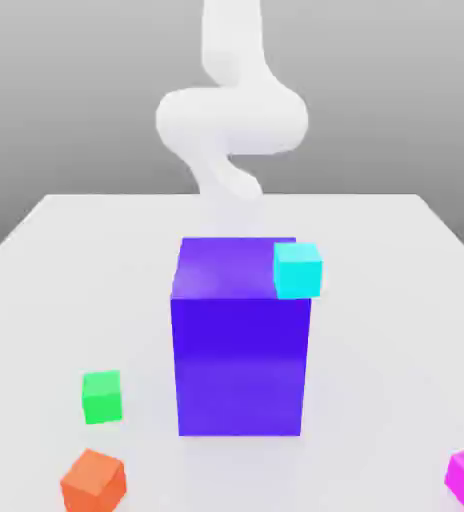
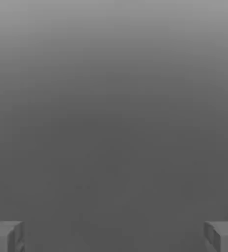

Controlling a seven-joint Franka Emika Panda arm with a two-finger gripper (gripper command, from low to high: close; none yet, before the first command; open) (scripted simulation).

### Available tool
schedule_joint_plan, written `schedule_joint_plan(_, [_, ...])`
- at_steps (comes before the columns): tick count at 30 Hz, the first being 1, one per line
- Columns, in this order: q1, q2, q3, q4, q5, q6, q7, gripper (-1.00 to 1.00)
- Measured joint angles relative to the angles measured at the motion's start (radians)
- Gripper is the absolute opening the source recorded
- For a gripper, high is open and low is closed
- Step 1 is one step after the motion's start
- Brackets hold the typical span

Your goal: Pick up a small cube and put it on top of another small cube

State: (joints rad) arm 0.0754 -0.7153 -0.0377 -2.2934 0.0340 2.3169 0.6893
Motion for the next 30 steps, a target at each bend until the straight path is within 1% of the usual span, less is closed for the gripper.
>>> schedule_joint_plan(9, [0.241, 0.311, -0.106, 0.024, 0.14, 0.06, -0.414, 0.0])
schedule_joint_plan(14, [0.327, 0.481, -0.118, 0.039, 0.218, 0.09, -0.641, 0.0])
schedule_joint_plan(18, [0.376, 0.614, -0.099, 0.049, 0.261, 0.117, -0.808, 0.0])
schedule_joint_plan(21, [0.415, 0.711, -0.08, 0.056, 0.272, 0.142, -0.92, 0.0])
schedule_joint_plan(24, [0.441, 0.803, -0.062, 0.061, 0.263, 0.171, -1.017, 0.0])
schedule_joint_plan(27, [0.459, 0.891, -0.042, 0.064, 0.232, 0.204, -1.1, 0.0])
schedule_joint_plan(30, [0.481, 0.973, -0.024, 0.067, 0.176, 0.239, -1.166, 0.0])
